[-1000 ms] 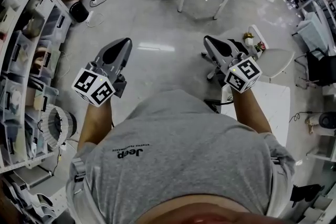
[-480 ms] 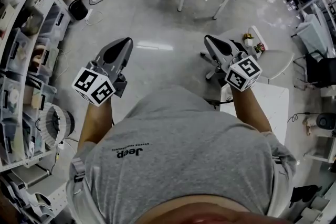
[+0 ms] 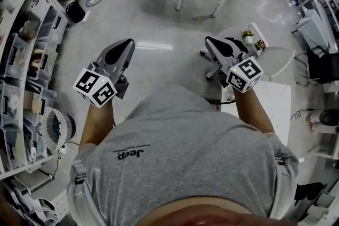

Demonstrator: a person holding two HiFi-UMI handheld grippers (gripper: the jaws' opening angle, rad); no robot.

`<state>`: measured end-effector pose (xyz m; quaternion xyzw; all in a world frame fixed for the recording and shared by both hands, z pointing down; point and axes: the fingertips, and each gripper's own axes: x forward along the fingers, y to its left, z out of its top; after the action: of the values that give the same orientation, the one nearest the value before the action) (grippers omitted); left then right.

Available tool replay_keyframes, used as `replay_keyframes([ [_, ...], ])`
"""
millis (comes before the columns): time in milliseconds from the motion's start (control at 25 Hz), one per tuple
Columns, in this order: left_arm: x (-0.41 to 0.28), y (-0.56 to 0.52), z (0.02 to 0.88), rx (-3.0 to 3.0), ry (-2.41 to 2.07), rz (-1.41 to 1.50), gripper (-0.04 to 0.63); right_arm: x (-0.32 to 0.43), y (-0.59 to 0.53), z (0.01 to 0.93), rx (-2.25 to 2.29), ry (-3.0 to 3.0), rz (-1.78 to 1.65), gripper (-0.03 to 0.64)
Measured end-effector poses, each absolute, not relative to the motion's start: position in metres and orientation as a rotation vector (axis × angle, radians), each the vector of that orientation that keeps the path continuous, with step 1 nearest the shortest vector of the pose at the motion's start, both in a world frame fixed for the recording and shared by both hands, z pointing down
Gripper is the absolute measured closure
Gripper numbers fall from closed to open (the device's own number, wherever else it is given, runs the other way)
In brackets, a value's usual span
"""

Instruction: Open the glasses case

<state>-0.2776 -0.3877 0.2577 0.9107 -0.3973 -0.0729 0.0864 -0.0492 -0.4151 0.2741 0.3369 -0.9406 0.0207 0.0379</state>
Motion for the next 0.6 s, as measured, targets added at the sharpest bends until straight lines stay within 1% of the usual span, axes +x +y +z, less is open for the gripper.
replay_keyframes([
  [600, -0.2726, -0.3932, 0.2602, 2.721, -1.148, -0.210, 0.550, -0.0483, -0.4172, 0.2742, 1.021, -2.881, 0.049, 0.615],
])
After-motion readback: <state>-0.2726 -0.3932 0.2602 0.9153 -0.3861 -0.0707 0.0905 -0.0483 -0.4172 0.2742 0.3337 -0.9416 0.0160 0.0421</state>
